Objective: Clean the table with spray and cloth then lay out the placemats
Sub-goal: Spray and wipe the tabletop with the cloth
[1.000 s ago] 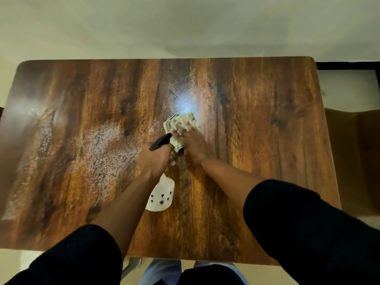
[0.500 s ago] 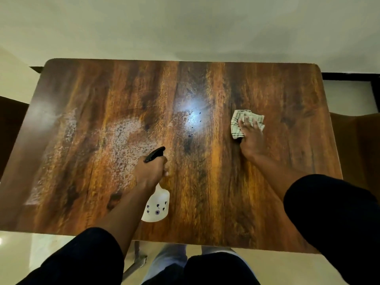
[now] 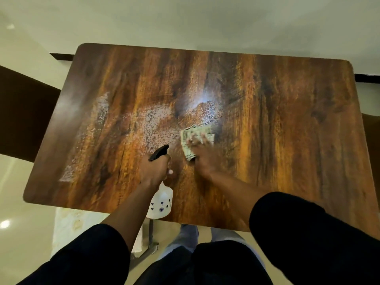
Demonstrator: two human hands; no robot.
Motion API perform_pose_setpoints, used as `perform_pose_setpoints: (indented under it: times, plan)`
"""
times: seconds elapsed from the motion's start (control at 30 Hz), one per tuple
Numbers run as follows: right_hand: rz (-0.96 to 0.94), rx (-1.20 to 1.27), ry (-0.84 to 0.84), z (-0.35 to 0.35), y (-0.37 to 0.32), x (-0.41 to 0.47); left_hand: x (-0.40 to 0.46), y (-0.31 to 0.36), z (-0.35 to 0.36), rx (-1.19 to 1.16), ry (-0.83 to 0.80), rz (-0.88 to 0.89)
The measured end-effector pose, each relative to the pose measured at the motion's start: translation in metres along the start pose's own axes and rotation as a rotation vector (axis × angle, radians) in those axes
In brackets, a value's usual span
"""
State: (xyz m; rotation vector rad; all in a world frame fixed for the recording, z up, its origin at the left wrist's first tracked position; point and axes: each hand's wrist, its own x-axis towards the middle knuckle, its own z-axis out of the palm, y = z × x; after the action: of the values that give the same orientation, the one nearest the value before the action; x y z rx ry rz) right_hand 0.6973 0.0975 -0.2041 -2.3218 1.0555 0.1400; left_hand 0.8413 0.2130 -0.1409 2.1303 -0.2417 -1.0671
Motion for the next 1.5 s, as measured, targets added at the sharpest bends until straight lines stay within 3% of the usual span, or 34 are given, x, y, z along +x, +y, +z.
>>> perform_pose_setpoints:
  times: [0.13, 0.3, 0.47, 0.67, 0.9, 1.03, 1.13, 1.33, 1.4, 1.5]
  plan:
    - [-0.277, -0.048, -0.091, 0.048, -0.050, -0.021, 0.005, -0.015, -0.024, 0.078, 0.142, 0.020]
    - [-0.369, -0.101, -0.100, 0.066, -0.031, -0.016, 0.019, -0.025, -0.041, 0.101, 0.148, 0.070]
    - [-0.135, -0.048, 0.018, 0.023, 0.003, -0.002, 0.031, -0.020, -0.045, 0.062, 0.022, 0.067]
    - [0.284, 0.072, 0.219, -0.017, 0.057, 0.020, 0.039, -0.013, -0.039, 0.023, -0.040, 0.065]
    - [0.433, 0.095, 0.266, -0.009, 0.026, 0.017, 0.043, -0.012, -0.044, 0.032, -0.059, 0.066]
    - [0.319, 0.100, 0.259, 0.016, -0.025, -0.008, 0.044, -0.012, -0.051, 0.061, 0.050, 0.087]
    - [0.115, 0.044, 0.201, 0.047, -0.048, -0.020, 0.052, -0.011, -0.057, 0.047, 0.071, 0.112]
    - [-0.191, -0.070, 0.107, 0.040, -0.010, 0.002, 0.066, 0.013, -0.065, -0.001, 0.047, 0.160]
    - [-0.190, -0.072, 0.088, 0.016, -0.002, 0.019, 0.069, 0.020, -0.068, -0.009, 0.061, 0.163]
    - [-0.014, -0.020, 0.071, -0.012, 0.004, 0.060, 0.072, 0.022, -0.071, 0.011, 0.127, 0.151]
